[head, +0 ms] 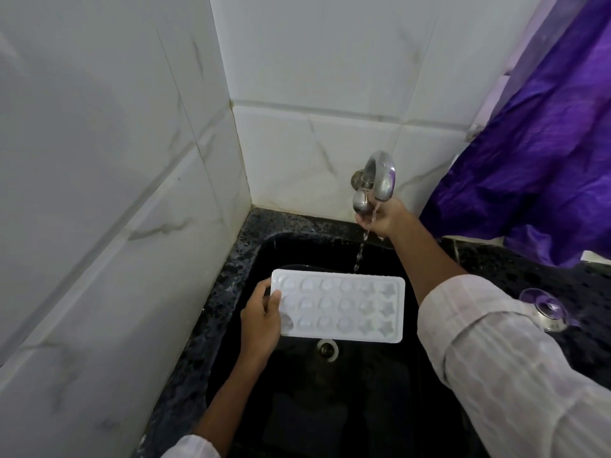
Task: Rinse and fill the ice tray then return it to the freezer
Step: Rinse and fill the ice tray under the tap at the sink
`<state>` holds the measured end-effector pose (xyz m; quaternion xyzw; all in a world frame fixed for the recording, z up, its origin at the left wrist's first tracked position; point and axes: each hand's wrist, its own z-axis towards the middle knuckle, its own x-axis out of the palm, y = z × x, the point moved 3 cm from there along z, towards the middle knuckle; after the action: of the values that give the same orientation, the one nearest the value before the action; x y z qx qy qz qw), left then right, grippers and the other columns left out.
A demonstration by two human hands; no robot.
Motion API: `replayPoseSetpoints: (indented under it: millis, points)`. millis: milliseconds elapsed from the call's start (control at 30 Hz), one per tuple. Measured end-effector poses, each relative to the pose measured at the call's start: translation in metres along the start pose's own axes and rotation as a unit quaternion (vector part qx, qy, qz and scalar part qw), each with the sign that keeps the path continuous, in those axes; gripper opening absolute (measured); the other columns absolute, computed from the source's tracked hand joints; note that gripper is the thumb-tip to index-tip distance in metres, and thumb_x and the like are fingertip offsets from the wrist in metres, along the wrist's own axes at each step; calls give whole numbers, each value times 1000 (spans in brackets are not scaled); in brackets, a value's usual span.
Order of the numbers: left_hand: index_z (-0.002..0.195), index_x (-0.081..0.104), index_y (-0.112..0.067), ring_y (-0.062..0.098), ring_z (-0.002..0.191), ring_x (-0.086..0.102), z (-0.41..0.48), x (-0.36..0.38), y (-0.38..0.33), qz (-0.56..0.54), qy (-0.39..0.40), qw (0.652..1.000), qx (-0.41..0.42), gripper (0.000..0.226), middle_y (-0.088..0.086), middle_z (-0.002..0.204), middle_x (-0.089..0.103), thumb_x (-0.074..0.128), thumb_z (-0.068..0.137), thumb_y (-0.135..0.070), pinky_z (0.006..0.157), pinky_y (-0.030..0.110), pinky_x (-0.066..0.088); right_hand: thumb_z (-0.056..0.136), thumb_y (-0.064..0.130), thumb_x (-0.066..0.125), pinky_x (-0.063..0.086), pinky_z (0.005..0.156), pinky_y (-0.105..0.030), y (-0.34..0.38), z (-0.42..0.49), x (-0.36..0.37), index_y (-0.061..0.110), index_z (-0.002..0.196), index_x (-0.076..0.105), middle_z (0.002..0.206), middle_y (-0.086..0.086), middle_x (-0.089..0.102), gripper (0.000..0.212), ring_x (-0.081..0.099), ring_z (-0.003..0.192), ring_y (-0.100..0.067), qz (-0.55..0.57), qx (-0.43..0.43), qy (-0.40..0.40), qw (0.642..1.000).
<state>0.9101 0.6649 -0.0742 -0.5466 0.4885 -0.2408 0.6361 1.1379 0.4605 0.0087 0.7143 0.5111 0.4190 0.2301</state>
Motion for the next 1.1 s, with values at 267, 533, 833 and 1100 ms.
replayPoseSetpoints:
  millis: [267,533,833,1100]
  points:
    - [122,61,-29,16,96,69,9,2,1,-3,0,1000,-2,22,-5,104,72,50,103,-27,85,46,57,97,30,57,60,81,-33,-26,-20,-42,14,90,66,96,-10,71,19,68,85,-18,-223,-143,-118,957]
    - [124,60,-24,19,99,67,16,15,2,-39,12,999,-33,23,-1,107,70,49,103,-24,87,44,56,97,42,57,56,87,-34,-113,-124,-129,27,111,72,105,7,74,25,70,98,-9,-308,-210,-93,923]
    - [105,69,-15,8,87,68,25,16,-44,8,26,985,173,10,-7,92,71,62,97,-14,78,22,53,89,13,71,53,79,-17,-77,-154,-146,18,95,68,93,3,74,9,68,84,-2,-341,-353,-169,855]
    - [100,75,-12,5,84,66,24,4,-70,121,17,939,321,12,-5,93,73,72,89,-7,79,-2,39,81,4,75,39,74,-2,-61,-162,-148,10,86,75,82,3,72,8,62,73,-1,-427,-472,-235,734]
